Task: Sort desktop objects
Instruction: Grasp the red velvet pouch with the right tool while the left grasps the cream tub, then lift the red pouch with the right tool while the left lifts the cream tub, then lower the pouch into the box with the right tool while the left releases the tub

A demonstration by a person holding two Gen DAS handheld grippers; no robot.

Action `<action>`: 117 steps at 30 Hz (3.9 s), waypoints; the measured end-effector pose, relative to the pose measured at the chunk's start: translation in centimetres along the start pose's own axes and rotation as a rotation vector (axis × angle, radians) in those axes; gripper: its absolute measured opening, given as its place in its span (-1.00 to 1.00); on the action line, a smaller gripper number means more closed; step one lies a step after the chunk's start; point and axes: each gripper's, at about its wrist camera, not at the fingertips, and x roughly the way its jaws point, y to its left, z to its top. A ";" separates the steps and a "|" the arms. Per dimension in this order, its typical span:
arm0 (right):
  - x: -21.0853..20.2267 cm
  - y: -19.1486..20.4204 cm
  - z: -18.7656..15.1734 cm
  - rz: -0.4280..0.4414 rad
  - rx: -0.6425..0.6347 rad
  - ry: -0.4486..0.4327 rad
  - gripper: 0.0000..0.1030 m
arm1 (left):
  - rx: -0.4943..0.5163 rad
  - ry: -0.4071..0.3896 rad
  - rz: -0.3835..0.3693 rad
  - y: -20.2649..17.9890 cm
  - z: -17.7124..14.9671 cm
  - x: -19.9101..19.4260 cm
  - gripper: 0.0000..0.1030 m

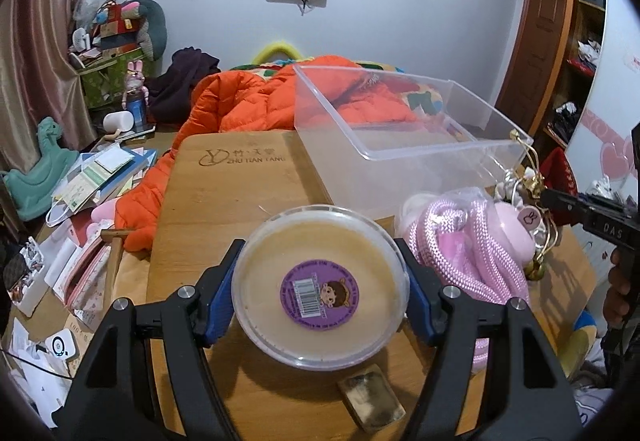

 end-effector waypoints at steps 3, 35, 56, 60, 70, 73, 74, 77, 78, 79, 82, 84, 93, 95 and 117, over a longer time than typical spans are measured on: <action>-0.4 -0.3 0.0 0.008 0.011 -0.012 -0.46 | -0.005 0.006 0.008 0.1 0.0 -0.1 0.35; -3.8 -1.4 0.8 0.032 0.035 -0.133 -0.79 | -0.078 -0.095 0.012 -0.8 2.0 -3.4 0.35; -4.6 -0.9 6.7 0.109 0.029 -0.241 -0.79 | -0.049 -0.188 0.017 -2.5 7.0 -4.0 0.35; -3.9 -0.6 8.1 0.120 0.019 -0.248 -0.79 | -0.054 -0.192 0.011 -2.6 8.4 -3.4 0.35; -1.0 -0.6 10.5 0.155 0.012 -0.224 -0.78 | -0.030 -0.199 -0.002 -3.4 11.0 -1.7 0.35; 0.0 -0.4 10.6 0.156 0.002 -0.203 -0.78 | -0.013 -0.194 -0.010 -3.8 11.6 -1.0 0.35; 0.4 -0.4 10.6 0.158 -0.002 -0.193 -0.78 | -0.009 -0.192 -0.013 -4.0 11.7 -0.7 0.35; 1.6 -0.4 10.5 0.163 -0.009 -0.157 -0.78 | 0.000 -0.172 -0.029 -4.3 12.3 0.4 0.35; 1.9 -0.4 10.5 0.165 -0.011 -0.147 -0.78 | 0.003 -0.163 -0.036 -4.4 12.4 0.8 0.35; 2.4 -0.3 10.5 0.165 -0.017 -0.134 -0.78 | 0.006 -0.155 -0.039 -4.5 12.5 1.2 0.35; 3.3 -0.2 10.3 0.156 -0.036 -0.112 -0.78 | 0.022 -0.128 -0.040 -4.9 12.8 2.5 0.35; 4.0 -0.1 10.2 0.154 -0.045 -0.096 -0.78 | 0.033 -0.104 -0.043 -5.3 12.8 3.4 0.35; 7.1 0.4 10.1 0.148 -0.097 -0.010 -0.78 | 0.098 0.003 -0.034 -6.3 12.5 7.1 0.35; 7.7 0.7 10.1 0.132 -0.117 0.012 -0.78 | 0.113 0.022 -0.027 -6.5 12.4 7.8 0.35; 9.6 1.4 9.0 0.112 -0.164 0.105 -0.74 | 0.212 0.183 -0.022 -8.4 11.0 11.5 0.35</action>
